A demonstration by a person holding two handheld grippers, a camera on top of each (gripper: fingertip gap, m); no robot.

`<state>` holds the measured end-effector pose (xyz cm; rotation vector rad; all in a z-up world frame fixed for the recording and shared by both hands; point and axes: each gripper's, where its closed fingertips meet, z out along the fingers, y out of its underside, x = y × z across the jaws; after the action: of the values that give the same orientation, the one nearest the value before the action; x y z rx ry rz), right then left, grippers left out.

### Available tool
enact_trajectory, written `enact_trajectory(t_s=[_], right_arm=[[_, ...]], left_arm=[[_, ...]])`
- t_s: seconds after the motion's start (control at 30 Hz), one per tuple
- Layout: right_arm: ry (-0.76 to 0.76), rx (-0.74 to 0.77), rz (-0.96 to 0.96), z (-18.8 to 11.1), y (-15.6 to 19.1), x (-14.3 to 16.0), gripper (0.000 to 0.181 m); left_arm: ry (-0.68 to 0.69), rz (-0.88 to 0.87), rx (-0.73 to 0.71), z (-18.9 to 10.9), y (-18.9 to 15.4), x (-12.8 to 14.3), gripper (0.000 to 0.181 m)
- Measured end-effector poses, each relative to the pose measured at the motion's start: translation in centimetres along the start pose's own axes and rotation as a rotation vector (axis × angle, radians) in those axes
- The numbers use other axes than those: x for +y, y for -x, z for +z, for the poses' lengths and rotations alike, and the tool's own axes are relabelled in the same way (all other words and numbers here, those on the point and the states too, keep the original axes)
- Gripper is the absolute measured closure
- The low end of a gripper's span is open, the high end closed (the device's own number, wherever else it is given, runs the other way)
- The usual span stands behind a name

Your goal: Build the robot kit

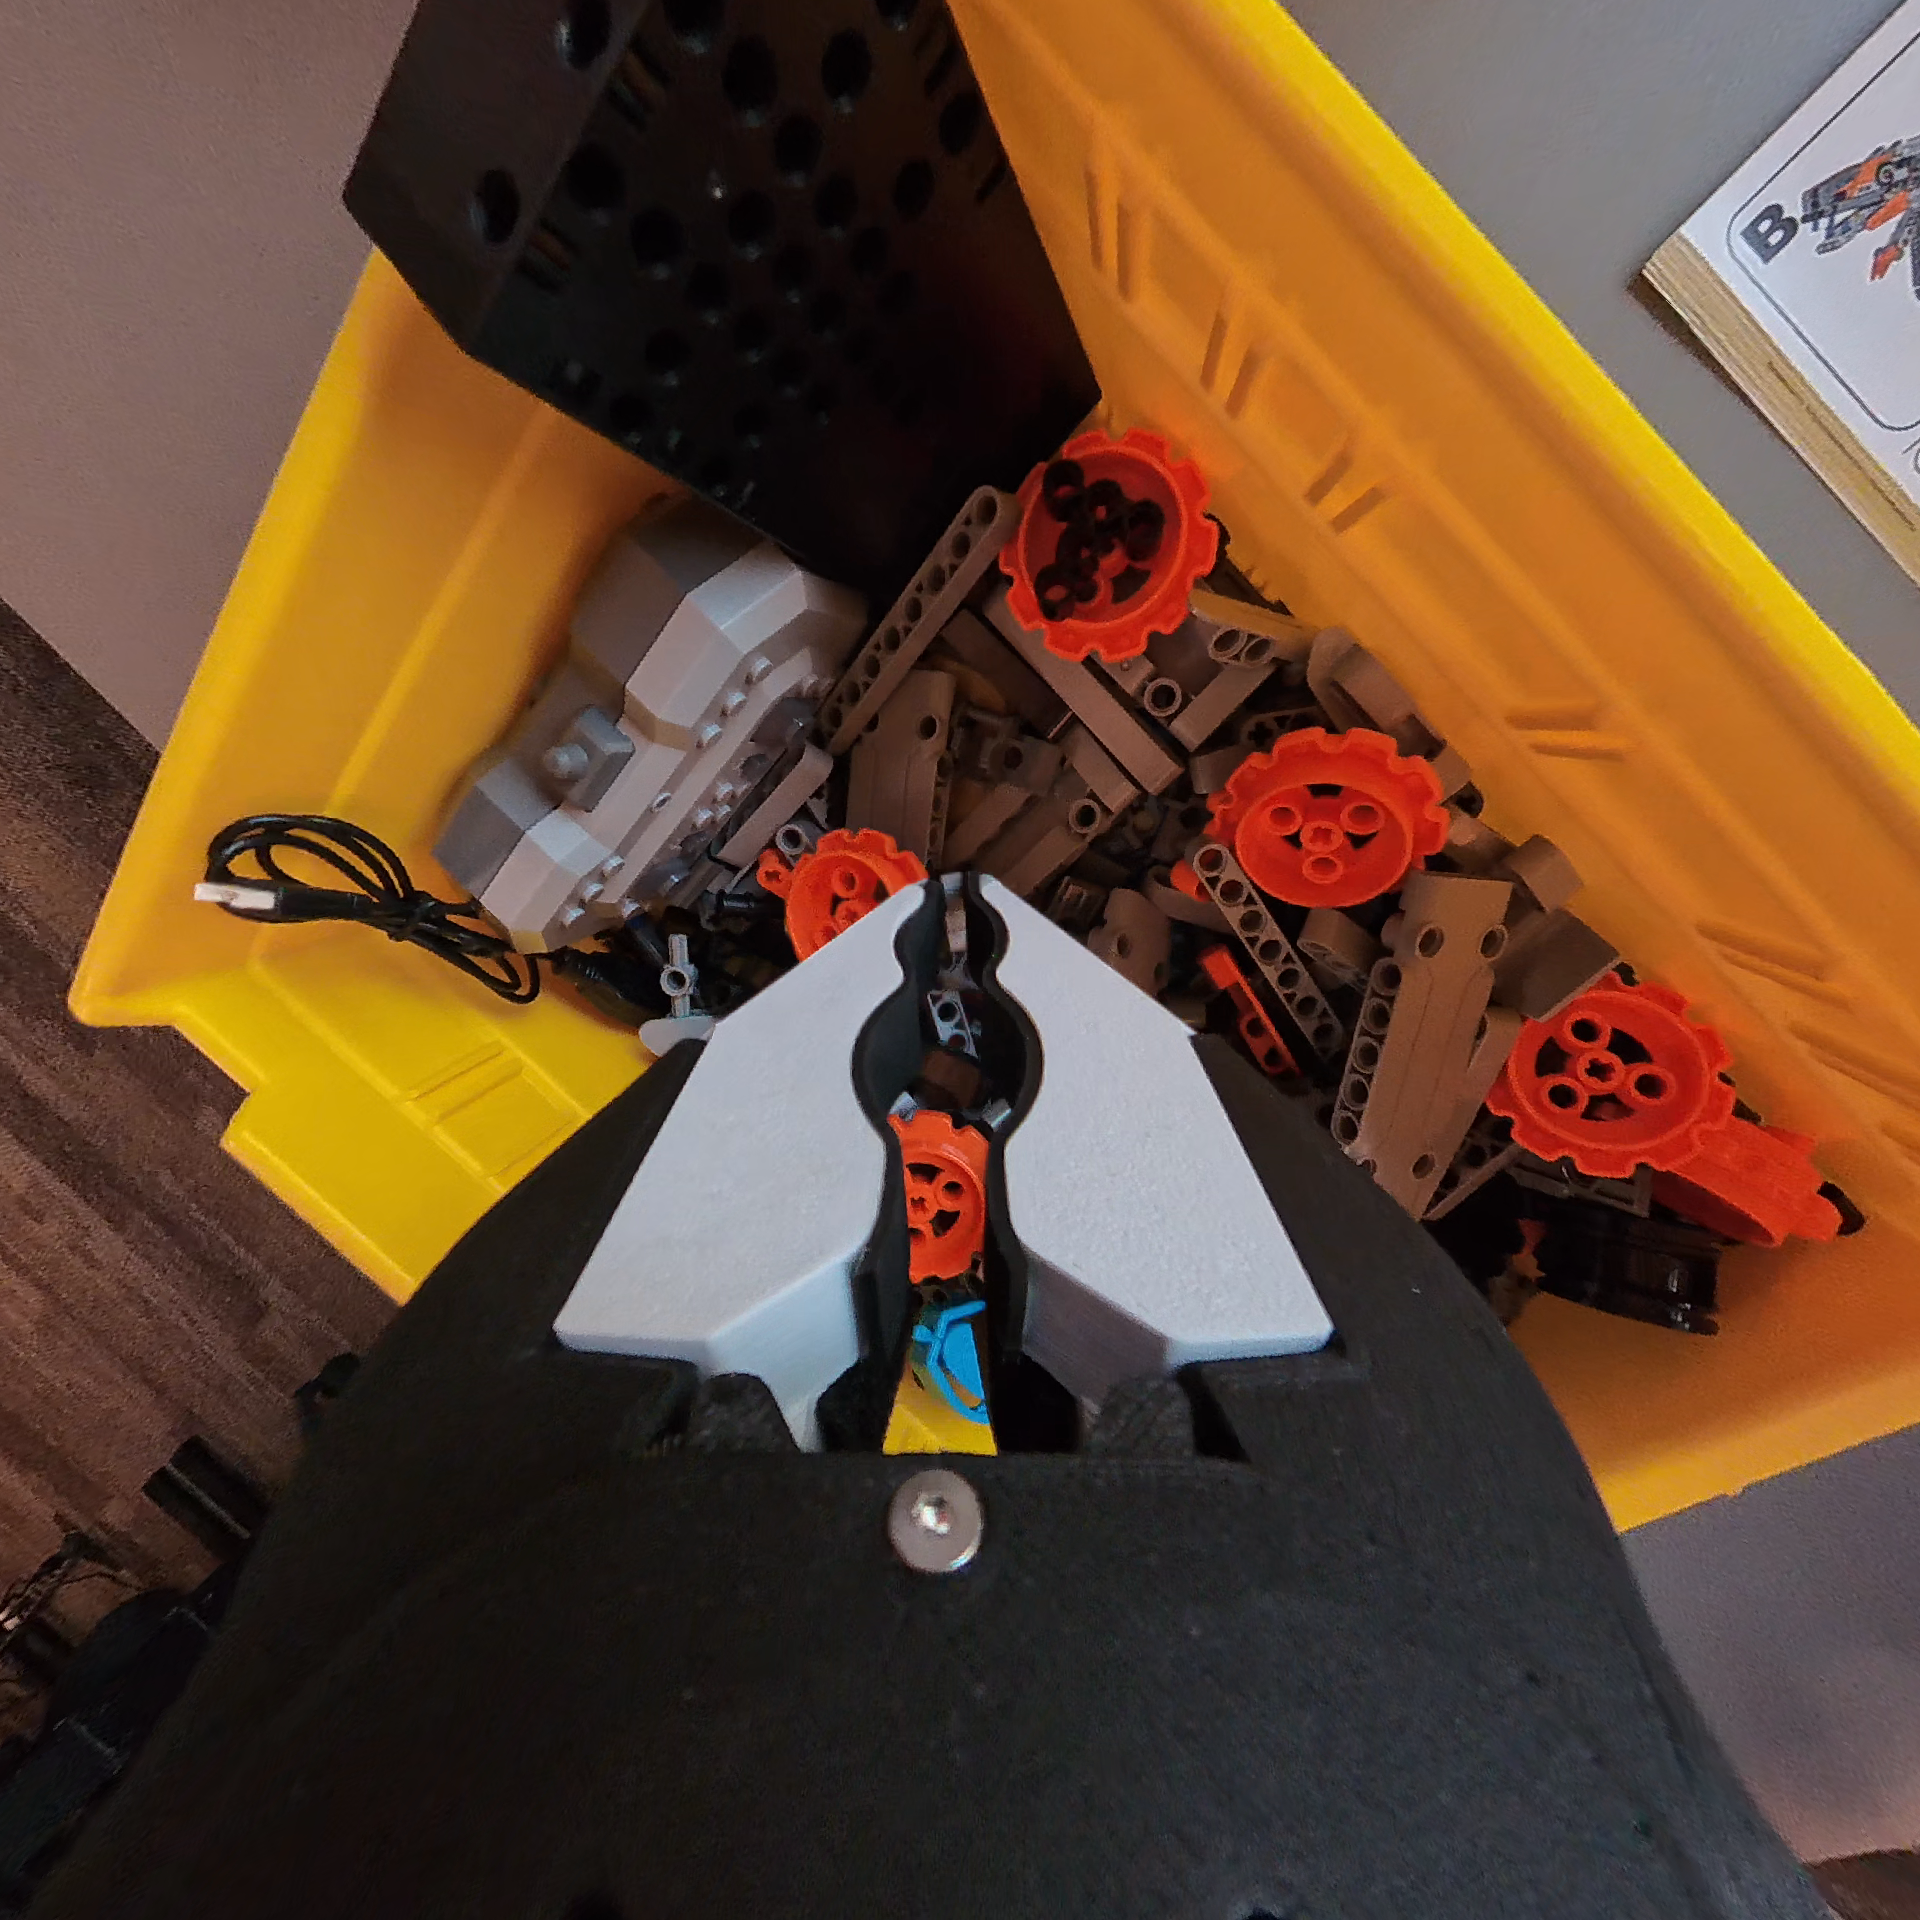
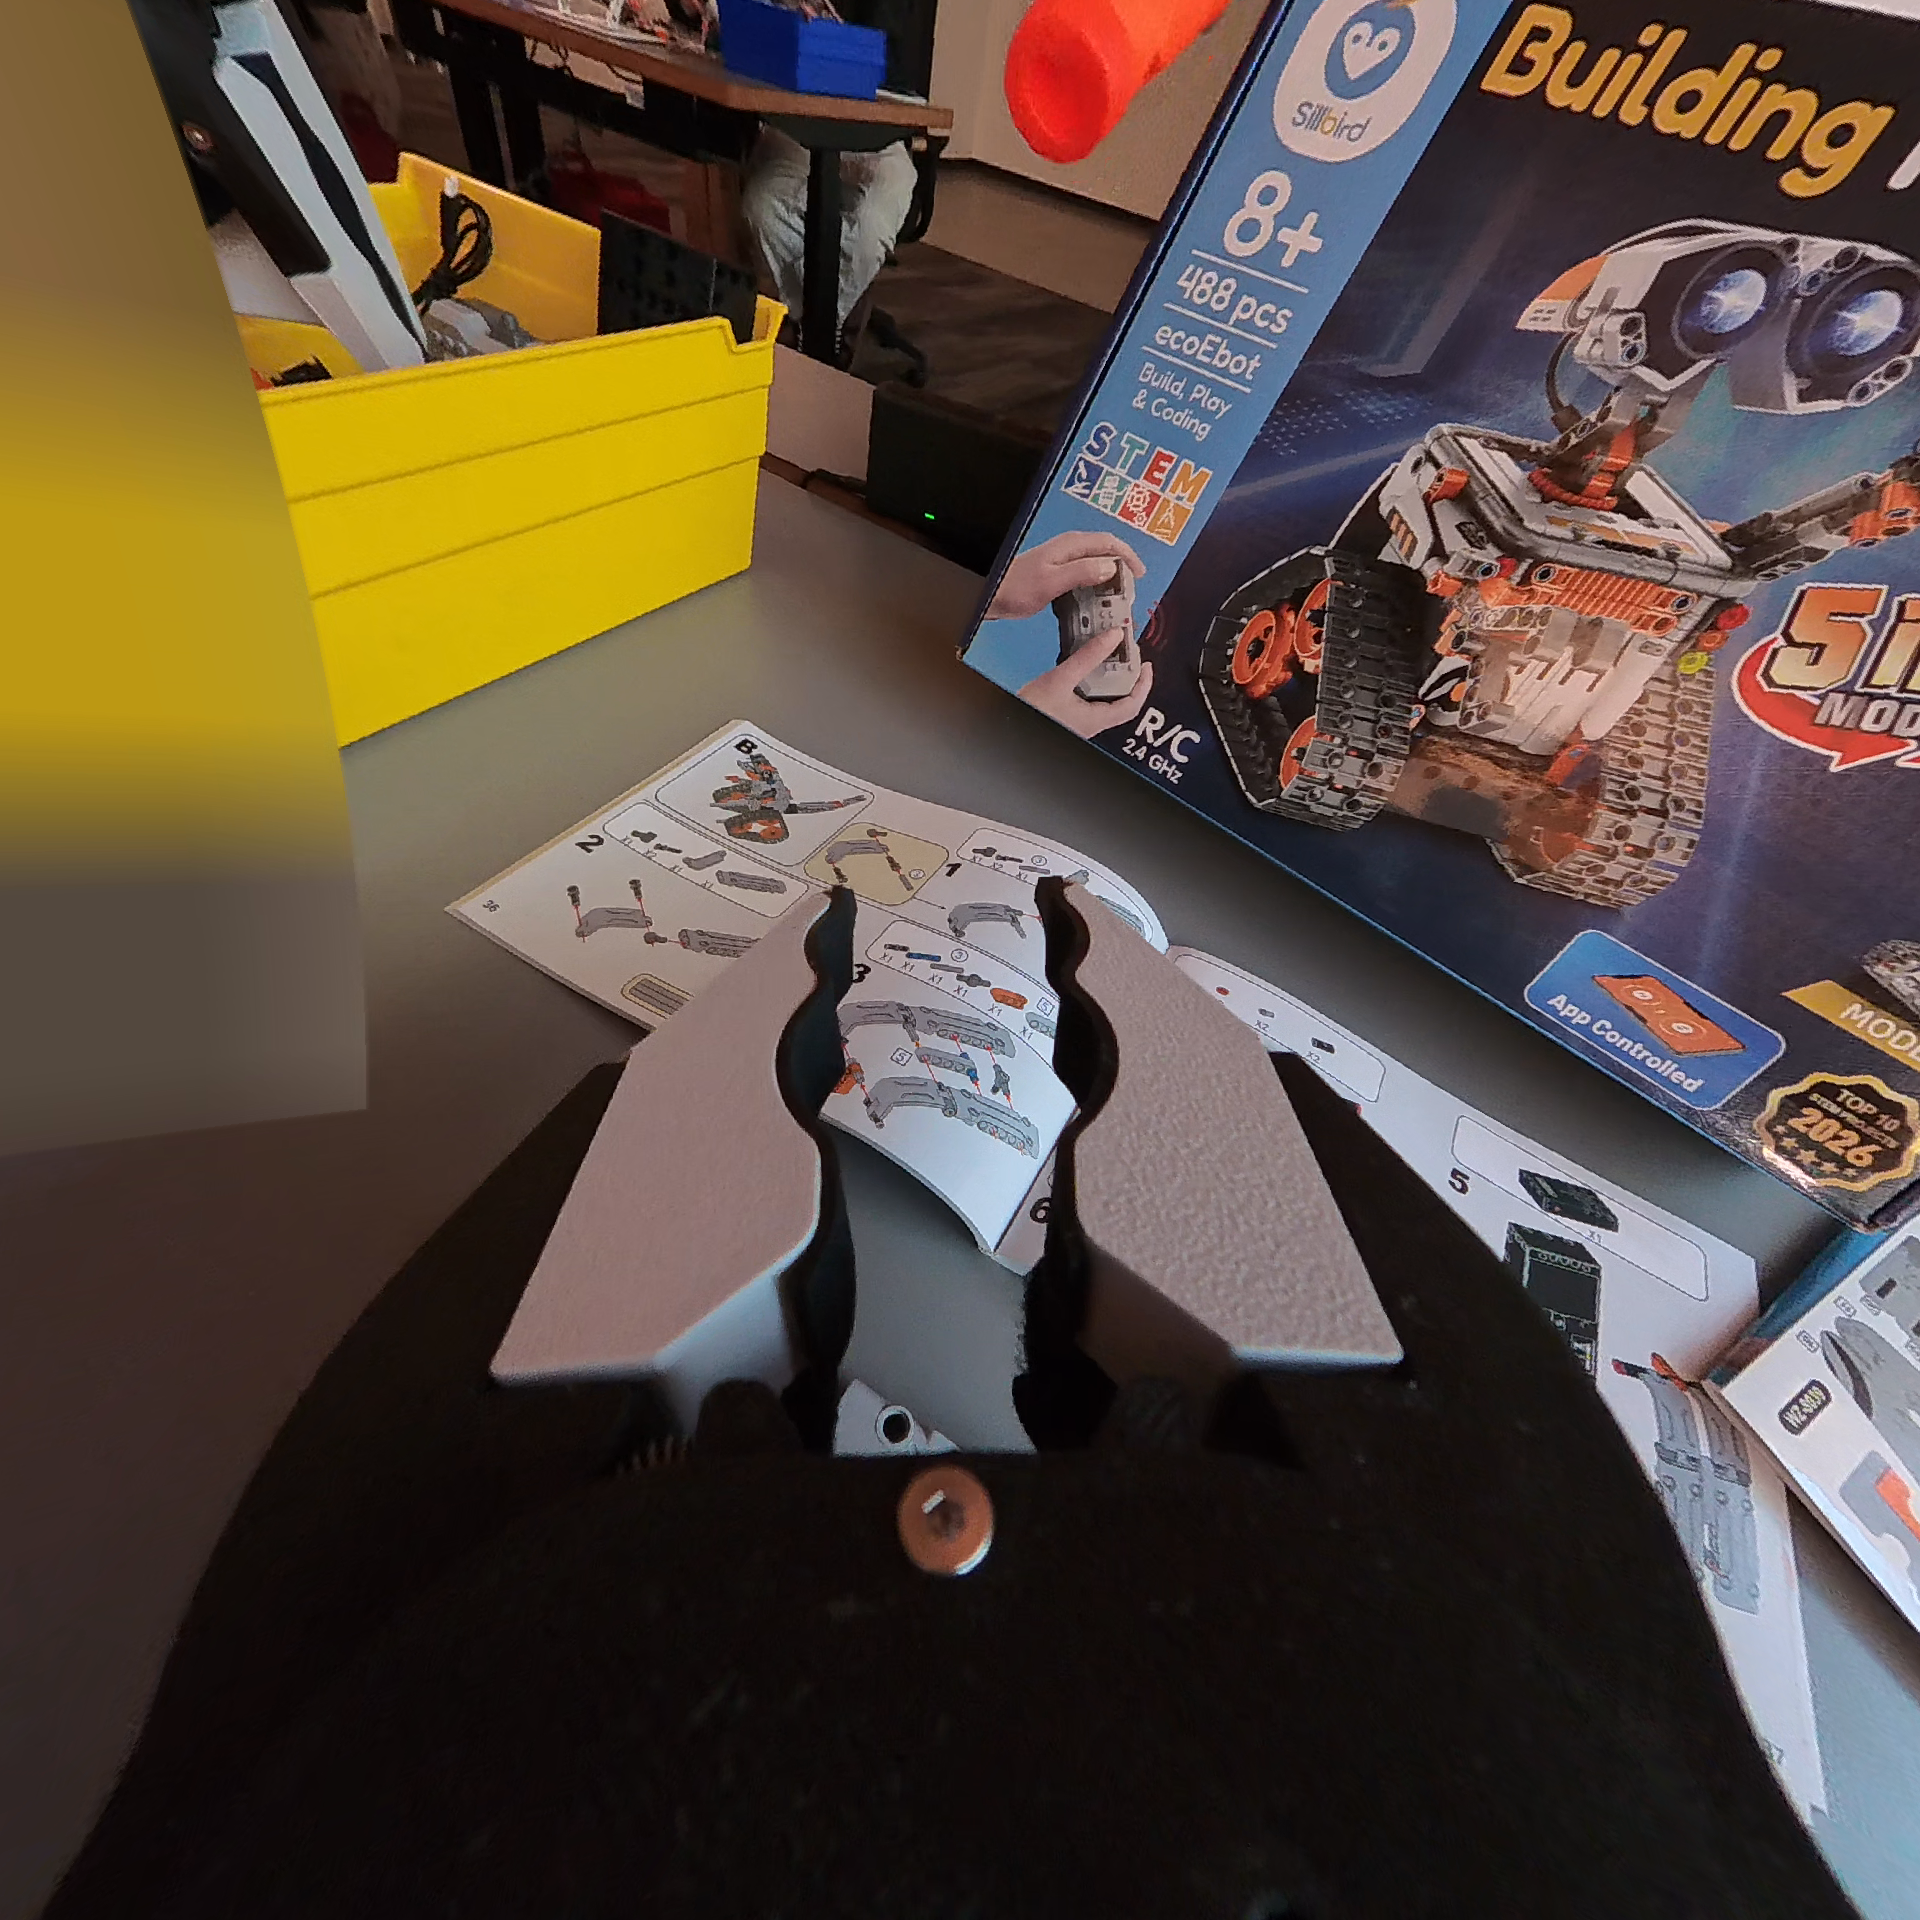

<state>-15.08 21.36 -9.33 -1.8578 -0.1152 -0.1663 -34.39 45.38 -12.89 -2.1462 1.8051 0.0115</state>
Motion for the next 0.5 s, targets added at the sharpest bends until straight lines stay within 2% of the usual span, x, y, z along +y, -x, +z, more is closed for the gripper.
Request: enact_trajectory(t_s=[0.27, 0.3, 0.4, 0.5], right_arm=[[0.007, -0.007, 0.027, 0.0, -0.4, 0.2, 0.146], [0.008, -0.011, 0.029, 0.0, -0.3, 0.2, 0.146], [0.021, -0.029, 0.024, 0.2, 0.1, 0.4, 0.146], [0.031, -0.045, 0.018, 0.3, 0.5, 0.6, 0.146]], left_arm=[[-0.022, -0.014, 0.006, -0.4, 0.0, -0.2, 0.179], [-0.024, -0.023, 0.023, -0.2, -0.2, -0.2, 0.175], [0.031, -0.054, 0.002, 0.7, 0.2, 0.4, 0.145], [0.107, -0.061, -0.027, 1.6, 0.7, 1.6, 0.141]])
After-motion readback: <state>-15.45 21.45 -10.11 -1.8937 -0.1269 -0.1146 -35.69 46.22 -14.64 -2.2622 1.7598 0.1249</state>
